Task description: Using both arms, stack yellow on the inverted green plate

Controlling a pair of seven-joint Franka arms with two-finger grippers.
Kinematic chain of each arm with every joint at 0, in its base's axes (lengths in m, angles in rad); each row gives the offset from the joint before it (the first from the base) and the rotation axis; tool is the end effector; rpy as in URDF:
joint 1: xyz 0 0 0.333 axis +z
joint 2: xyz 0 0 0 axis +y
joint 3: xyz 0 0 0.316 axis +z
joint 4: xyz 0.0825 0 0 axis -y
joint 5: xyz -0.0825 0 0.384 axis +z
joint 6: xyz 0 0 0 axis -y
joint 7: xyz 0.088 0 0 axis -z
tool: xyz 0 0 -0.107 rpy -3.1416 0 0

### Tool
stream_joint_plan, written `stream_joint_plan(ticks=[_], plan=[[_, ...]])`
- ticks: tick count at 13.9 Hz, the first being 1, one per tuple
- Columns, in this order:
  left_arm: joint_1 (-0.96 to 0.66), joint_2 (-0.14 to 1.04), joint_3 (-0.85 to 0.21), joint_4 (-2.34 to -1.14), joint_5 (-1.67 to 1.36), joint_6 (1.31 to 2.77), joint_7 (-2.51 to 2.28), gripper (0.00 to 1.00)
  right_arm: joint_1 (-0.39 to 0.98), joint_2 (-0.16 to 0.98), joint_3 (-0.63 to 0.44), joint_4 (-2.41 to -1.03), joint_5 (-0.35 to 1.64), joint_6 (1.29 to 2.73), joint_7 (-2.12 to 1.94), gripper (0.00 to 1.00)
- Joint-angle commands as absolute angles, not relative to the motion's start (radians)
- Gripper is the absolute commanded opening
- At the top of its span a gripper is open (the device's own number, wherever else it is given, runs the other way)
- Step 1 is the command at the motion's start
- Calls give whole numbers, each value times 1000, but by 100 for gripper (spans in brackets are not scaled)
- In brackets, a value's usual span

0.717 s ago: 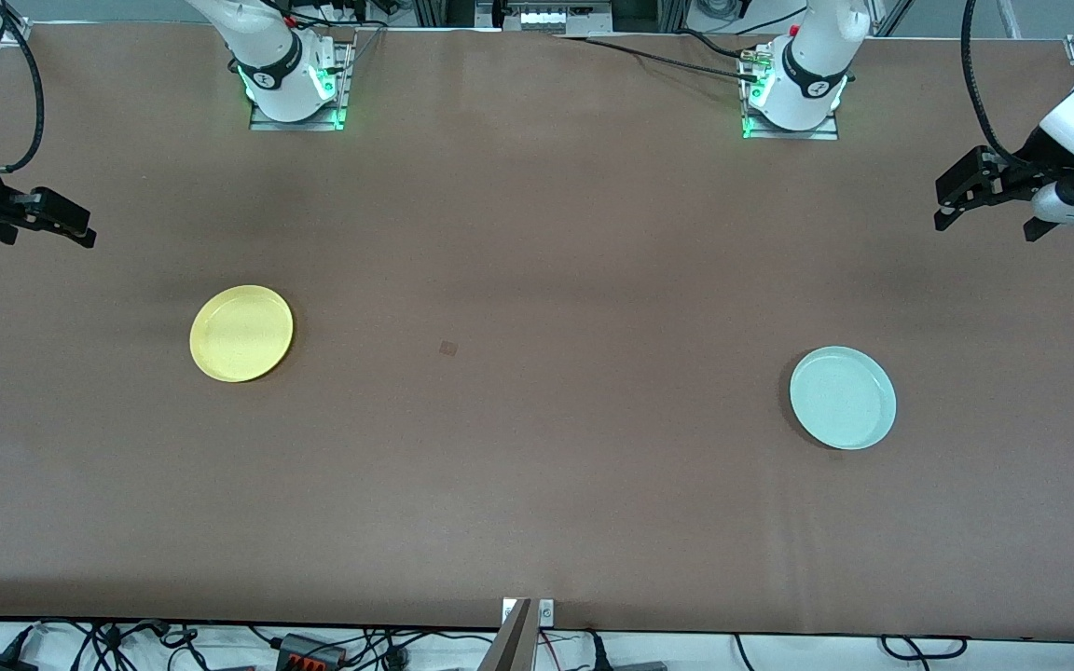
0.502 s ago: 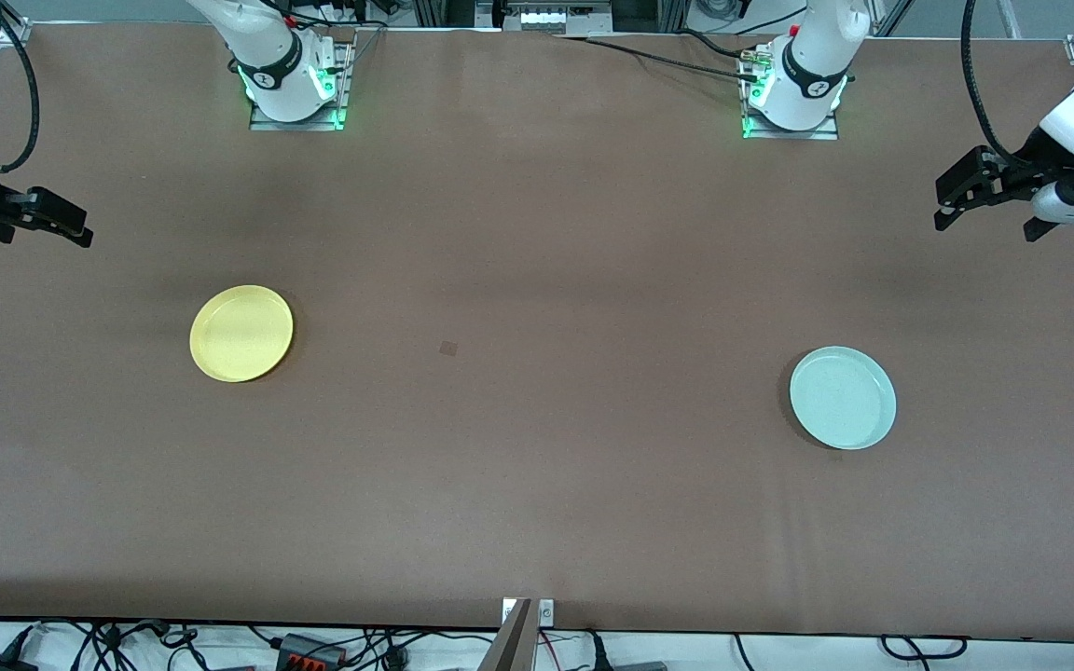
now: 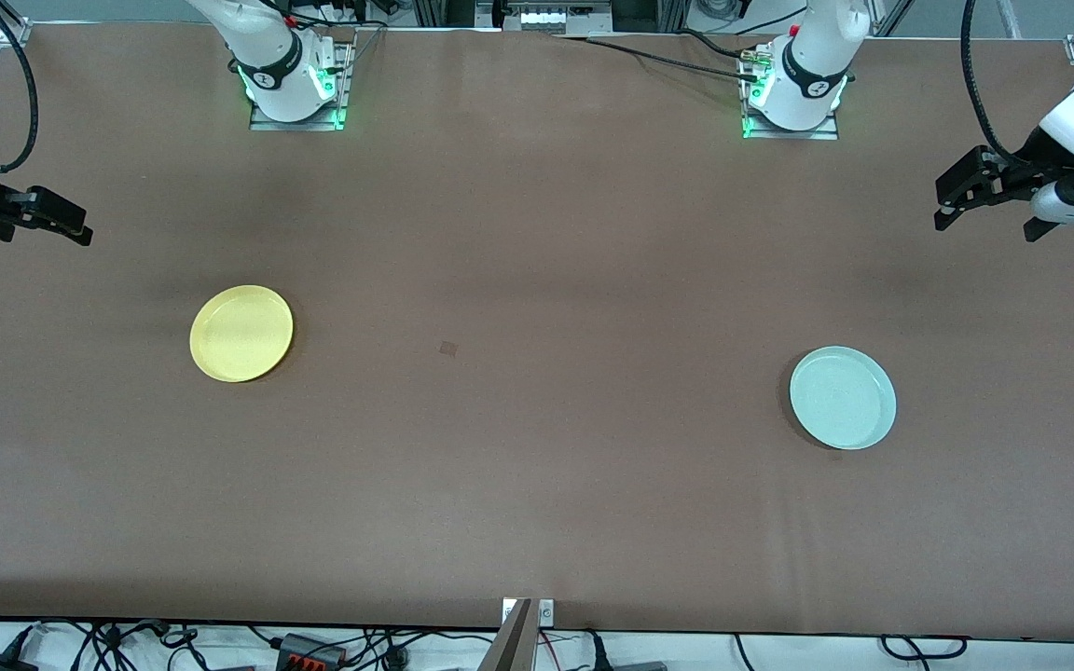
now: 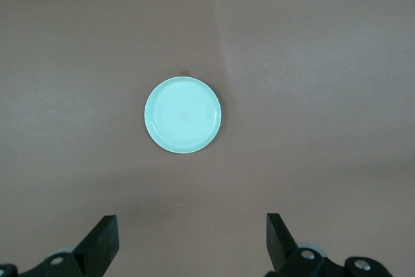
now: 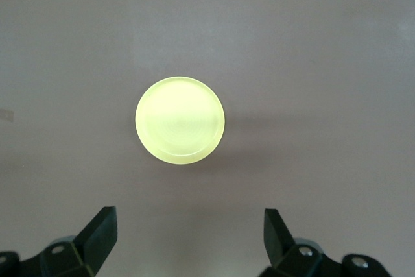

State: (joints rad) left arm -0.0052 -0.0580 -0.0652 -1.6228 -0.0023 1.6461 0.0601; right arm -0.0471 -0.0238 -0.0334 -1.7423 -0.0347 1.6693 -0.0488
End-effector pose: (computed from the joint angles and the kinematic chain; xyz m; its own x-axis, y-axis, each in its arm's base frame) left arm 0.5425 -0.0396 0.6385 0.9882 -0.1299 0.0809 -0.1298 -0.9915 -0.0063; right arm 0.5475 -0.0478 0.5648 0.9983 -0.0282 -0.0508 -0.0266 -0.9992 0.0311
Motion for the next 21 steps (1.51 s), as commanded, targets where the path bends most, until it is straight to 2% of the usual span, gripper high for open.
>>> stream_joint_plan(ticks=[1,10,15,18,21], plan=[[-3,-77,-67,-1637,12,1651,78,100,-54,-44,-29,-1749,-25,1649,-83,100],[-3,-67,-69,-1632,12,1652,68,100,-15,8,-20,-1749,-20,1660,-74,100],[-3,-38,-60,-1631,12,1654,66,100,23,144,-20,-1749,-20,1723,-68,100],[-6,72,-60,-1628,26,1651,72,100,18,224,-20,-1749,-21,1761,-69,100],[-8,83,-61,-1597,46,1652,66,100,6,296,-28,-1749,-25,1775,-69,100]])
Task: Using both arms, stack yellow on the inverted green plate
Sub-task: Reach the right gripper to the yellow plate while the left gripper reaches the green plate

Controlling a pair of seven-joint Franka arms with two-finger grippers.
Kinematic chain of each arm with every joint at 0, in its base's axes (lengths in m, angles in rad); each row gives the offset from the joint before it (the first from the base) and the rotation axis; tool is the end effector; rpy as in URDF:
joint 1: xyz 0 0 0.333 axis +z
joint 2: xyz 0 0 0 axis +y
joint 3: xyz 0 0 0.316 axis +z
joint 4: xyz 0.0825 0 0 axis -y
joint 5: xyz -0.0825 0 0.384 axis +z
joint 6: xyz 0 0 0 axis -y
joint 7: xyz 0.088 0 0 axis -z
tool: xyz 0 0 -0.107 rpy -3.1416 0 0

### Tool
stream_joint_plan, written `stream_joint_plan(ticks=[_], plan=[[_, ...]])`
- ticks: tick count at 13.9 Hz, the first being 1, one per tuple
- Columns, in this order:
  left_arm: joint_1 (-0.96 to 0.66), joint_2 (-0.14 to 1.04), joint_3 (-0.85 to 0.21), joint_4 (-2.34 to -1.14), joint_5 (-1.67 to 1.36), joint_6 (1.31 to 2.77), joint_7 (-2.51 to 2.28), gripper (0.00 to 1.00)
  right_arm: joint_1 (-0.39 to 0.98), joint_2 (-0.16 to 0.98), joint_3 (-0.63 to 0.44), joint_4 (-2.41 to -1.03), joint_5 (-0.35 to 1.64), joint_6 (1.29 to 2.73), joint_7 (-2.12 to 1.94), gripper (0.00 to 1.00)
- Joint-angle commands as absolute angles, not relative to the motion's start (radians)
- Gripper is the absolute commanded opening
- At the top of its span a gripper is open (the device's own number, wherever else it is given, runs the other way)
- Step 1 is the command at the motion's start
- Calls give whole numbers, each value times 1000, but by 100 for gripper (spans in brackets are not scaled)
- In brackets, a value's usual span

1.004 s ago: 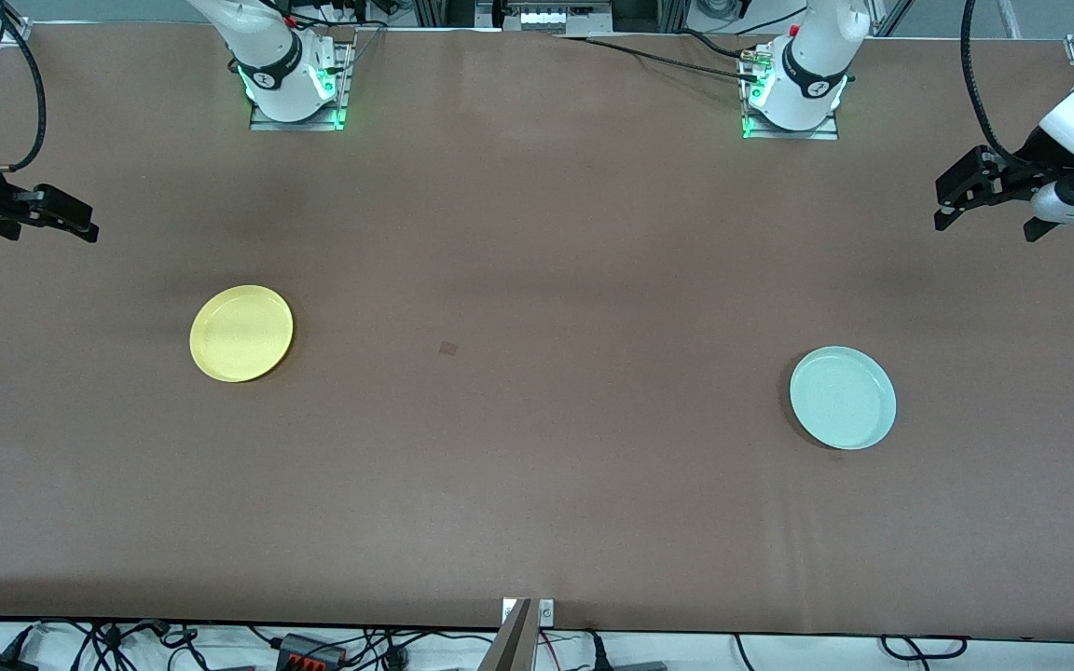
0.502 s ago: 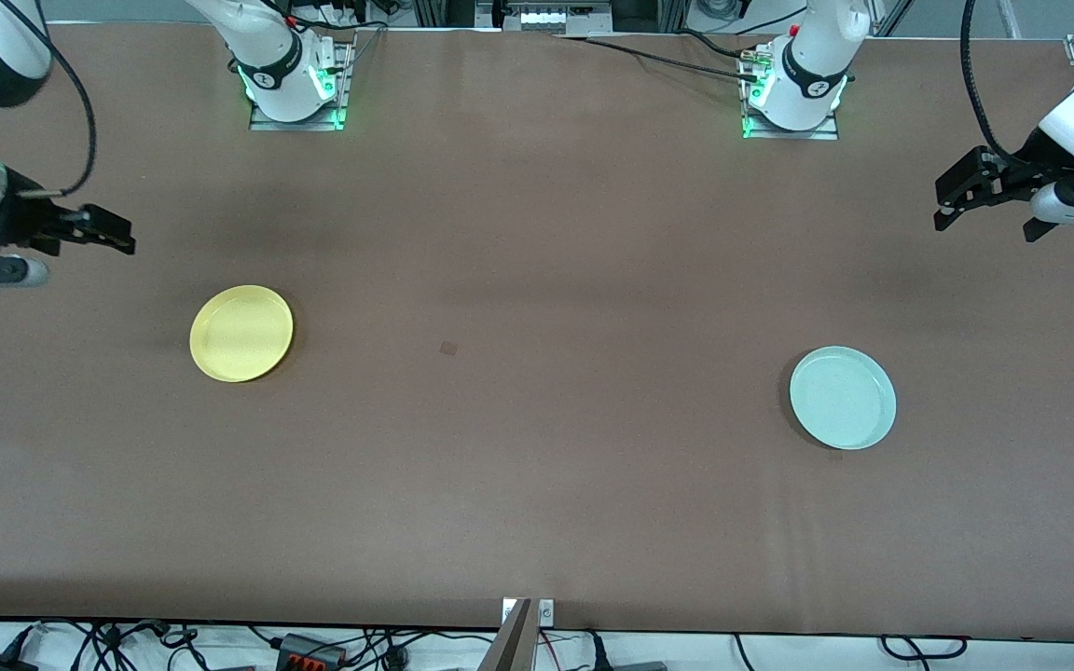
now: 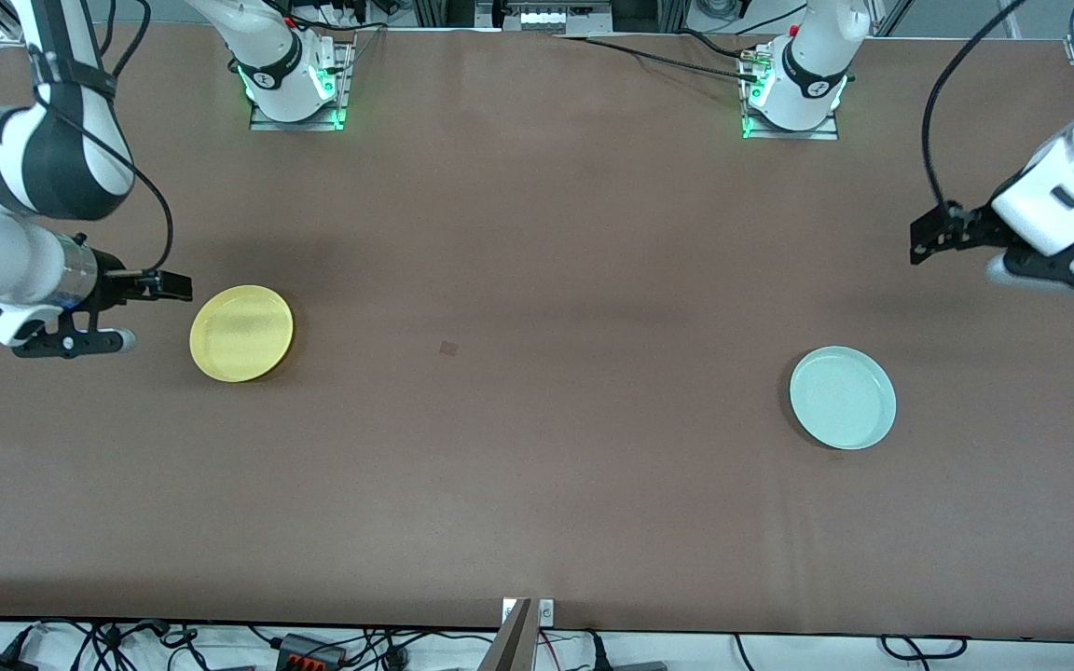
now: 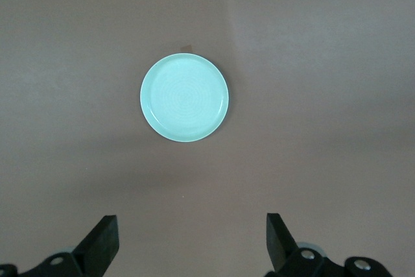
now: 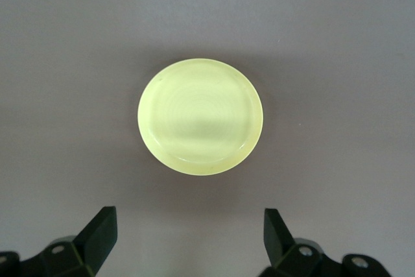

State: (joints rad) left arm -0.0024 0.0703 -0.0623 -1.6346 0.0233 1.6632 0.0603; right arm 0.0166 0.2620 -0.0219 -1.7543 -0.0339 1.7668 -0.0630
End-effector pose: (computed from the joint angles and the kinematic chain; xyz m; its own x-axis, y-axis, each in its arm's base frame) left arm 0.5785 -0.0341 0.5624 0.9910 -0.1268 -0.0426 -0.1275 -0.9917 -0.0162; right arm 0.6025 -0.0053 0.4005 0.9665 0.0637 -0.2488 0.0710 -0.9973 0.0206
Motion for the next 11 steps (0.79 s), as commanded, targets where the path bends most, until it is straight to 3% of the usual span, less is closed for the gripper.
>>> stream_joint_plan(ticks=[1,9,11], plan=[[-9,92,-61,-1591,45,1652,64,100,-6,316,-29,-1749,-25,1778,-69,100],[63,222,-60,-1552,29,1673,84,100,-126,564,-28,-1749,9,1896,-72,100],[92,319,-60,-1554,29,1785,84,100,-138,597,-28,-1747,35,1904,-72,100]])
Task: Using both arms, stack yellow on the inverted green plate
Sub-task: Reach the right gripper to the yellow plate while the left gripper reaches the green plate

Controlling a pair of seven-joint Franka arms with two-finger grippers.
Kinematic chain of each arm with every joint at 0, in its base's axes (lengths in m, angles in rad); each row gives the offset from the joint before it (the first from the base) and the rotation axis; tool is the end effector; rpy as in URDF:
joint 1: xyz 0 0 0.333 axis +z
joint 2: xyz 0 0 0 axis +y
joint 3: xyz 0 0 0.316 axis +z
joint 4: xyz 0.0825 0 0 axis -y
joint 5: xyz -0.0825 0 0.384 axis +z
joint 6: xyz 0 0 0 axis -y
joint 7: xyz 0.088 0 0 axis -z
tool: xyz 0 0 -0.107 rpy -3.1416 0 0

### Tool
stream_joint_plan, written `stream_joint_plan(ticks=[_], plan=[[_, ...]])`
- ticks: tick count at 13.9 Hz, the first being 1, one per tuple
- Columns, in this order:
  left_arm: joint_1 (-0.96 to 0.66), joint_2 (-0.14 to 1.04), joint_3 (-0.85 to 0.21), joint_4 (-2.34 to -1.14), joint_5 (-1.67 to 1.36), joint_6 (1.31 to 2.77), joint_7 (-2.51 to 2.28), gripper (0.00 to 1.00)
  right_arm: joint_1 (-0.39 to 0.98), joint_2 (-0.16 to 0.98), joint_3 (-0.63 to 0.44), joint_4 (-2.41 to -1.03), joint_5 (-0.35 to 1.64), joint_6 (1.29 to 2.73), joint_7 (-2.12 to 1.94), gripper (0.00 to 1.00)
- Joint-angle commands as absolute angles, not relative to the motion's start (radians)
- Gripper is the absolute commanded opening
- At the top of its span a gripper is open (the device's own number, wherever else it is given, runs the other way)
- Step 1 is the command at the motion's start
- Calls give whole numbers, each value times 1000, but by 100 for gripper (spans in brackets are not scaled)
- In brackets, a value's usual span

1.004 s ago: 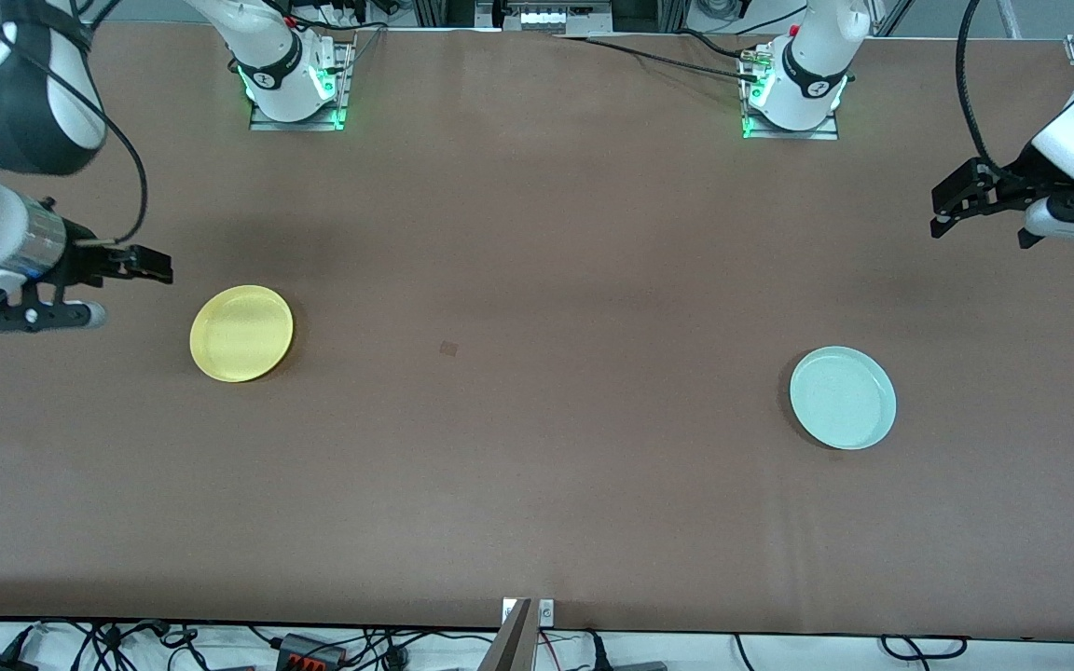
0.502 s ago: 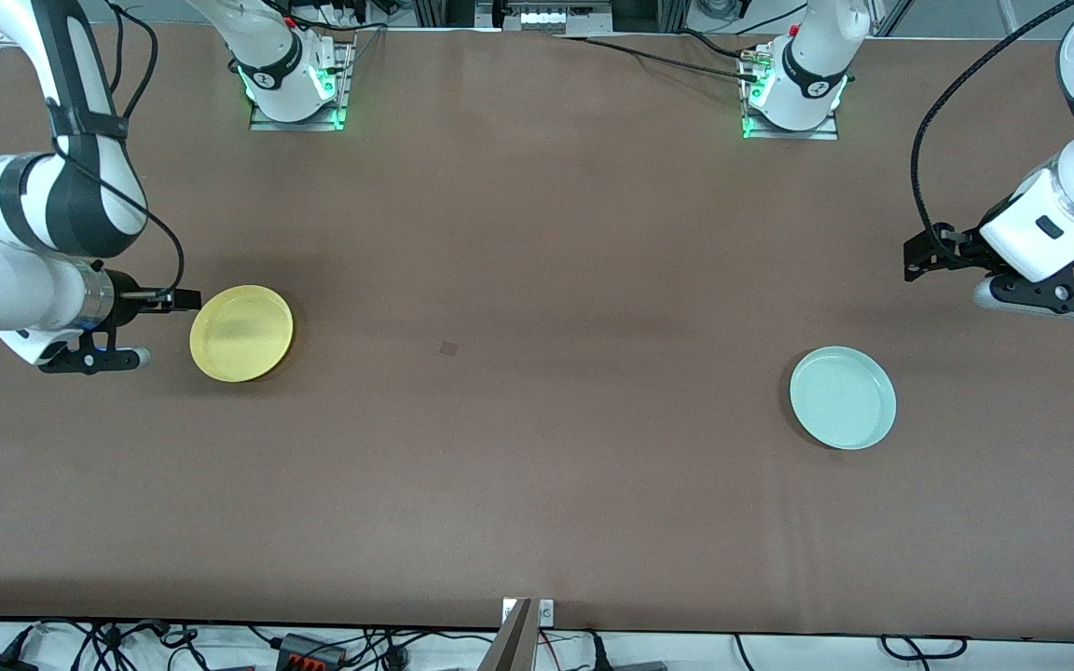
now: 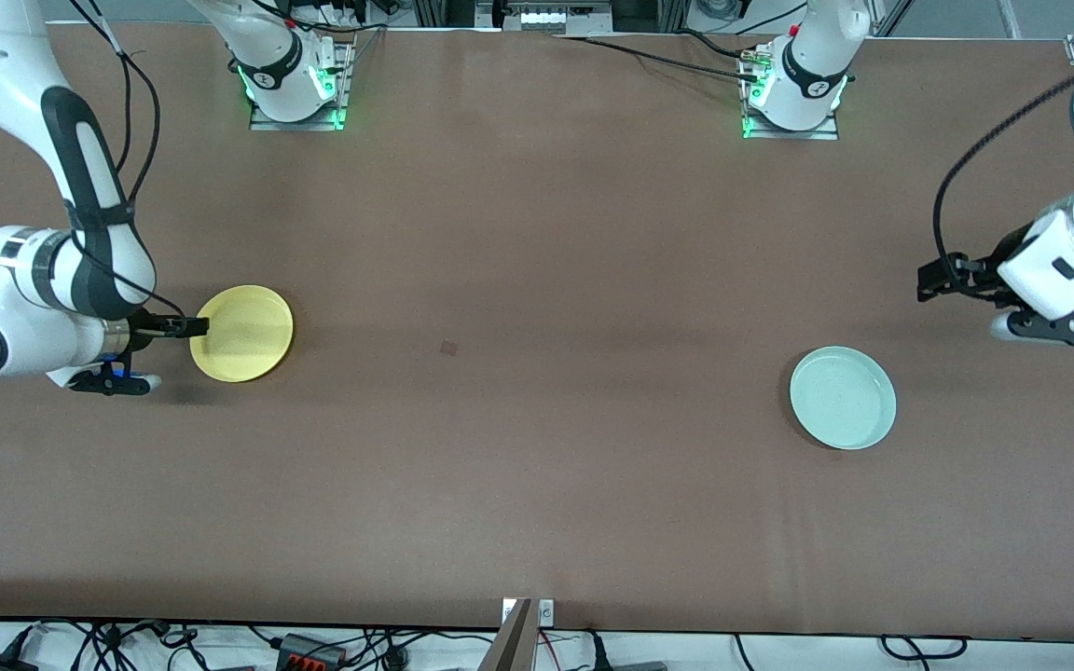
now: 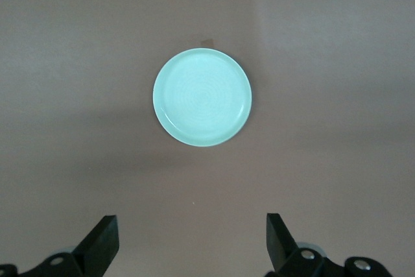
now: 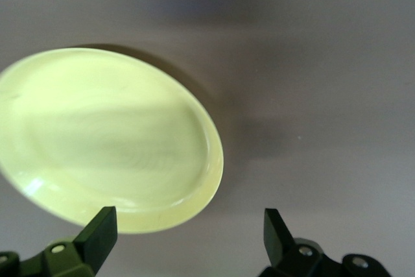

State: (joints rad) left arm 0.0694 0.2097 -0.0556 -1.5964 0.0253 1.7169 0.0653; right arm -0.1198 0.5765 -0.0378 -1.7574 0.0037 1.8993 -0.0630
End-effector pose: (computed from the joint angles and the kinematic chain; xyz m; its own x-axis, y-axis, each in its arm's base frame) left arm 0.6171 0.0136 0.5014 0.9945 -0.0550 -0.0894 -0.0559 -0.9984 -0.0072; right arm 0.6034 -0.0943 0.2133 0.9032 -0.0842 -0.4209 -0.0967 -0.9953 -0.0086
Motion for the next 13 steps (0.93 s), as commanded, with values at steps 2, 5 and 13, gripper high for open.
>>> stream_joint_plan(ticks=[2,5,13], plan=[[107,403,-60,-1555,29,1906,100,100,-146,626,-28,-1747,52,1939,-72,100],[146,497,-67,-1563,29,2026,135,100,-147,634,-28,-1749,54,1930,-77,94],[276,699,-72,-1569,-245,2140,432,100,-173,667,-28,-1749,51,1934,-86,73]])
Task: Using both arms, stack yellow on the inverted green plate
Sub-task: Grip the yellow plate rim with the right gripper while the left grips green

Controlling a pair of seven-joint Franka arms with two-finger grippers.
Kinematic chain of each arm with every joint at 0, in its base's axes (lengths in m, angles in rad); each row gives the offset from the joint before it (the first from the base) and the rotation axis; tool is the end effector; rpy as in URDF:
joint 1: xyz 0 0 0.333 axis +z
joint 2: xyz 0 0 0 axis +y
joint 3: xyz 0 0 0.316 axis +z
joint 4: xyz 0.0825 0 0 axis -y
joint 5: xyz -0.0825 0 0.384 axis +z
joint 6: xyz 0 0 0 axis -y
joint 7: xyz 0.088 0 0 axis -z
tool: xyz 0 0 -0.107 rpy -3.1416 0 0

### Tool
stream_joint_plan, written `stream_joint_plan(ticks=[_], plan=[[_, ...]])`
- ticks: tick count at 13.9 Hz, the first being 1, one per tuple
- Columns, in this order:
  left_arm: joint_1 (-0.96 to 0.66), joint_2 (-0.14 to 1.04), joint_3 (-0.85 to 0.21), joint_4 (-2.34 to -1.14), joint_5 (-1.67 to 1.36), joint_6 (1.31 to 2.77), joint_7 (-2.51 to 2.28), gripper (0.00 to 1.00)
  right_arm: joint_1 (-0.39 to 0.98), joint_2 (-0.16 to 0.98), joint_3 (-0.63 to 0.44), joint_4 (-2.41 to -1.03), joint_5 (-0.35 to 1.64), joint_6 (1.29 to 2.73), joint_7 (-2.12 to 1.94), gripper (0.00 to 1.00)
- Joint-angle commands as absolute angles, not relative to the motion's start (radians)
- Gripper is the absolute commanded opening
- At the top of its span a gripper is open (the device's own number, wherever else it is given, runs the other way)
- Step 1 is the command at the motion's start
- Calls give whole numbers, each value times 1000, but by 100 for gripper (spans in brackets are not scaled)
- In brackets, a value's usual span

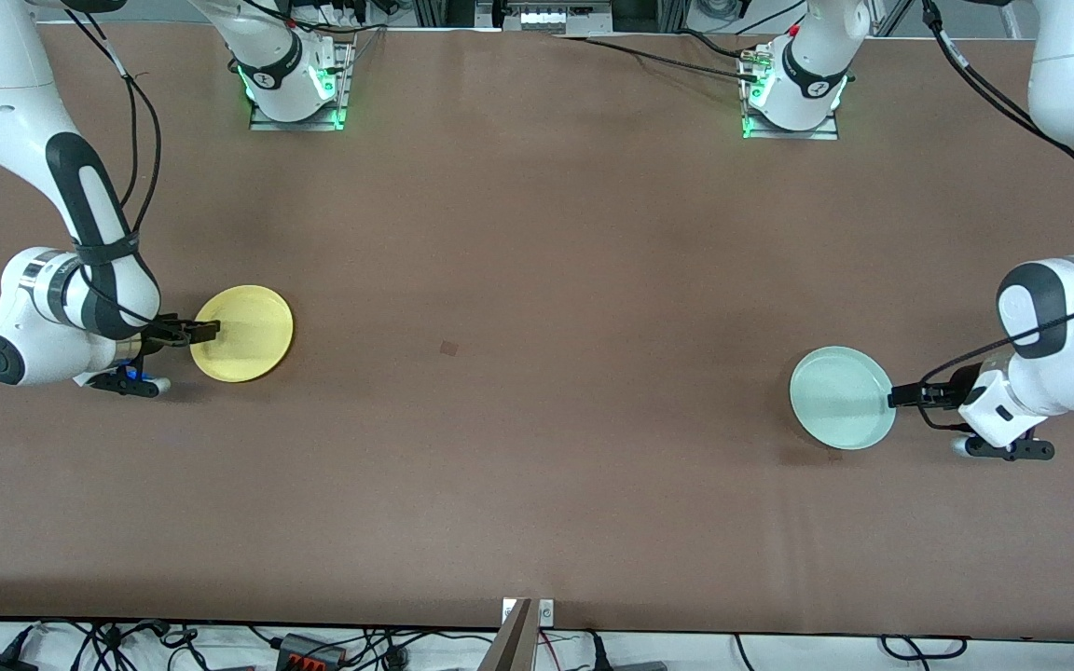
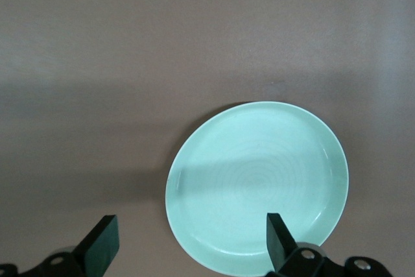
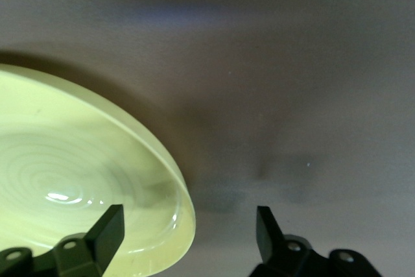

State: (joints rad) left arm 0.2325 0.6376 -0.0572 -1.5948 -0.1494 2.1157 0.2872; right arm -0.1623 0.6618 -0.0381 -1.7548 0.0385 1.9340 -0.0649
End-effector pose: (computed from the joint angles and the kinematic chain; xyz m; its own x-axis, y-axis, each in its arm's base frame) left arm 0.6733 0.1173 0.2517 0.9969 -0.0244 -0.0749 -0.0105 -0.9837 0.1797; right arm 0.5927 -0.1168 0.1635 0.8771 -0.1297 -0.4624 -0.1628 -0.9861 -0.0322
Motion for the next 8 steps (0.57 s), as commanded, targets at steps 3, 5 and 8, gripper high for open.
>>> stream_joint_plan(ticks=[3,5,8], plan=[[296,745,-72,-1571,-350,2167,613,100,-172,670,-28,-1747,51,1933,-86,36],[298,771,-71,-1569,-350,2169,673,93,-172,673,-28,-1747,49,1933,-86,16],[299,778,-71,-1568,-348,2169,728,36,-169,673,-25,-1733,48,1928,-87,0]])
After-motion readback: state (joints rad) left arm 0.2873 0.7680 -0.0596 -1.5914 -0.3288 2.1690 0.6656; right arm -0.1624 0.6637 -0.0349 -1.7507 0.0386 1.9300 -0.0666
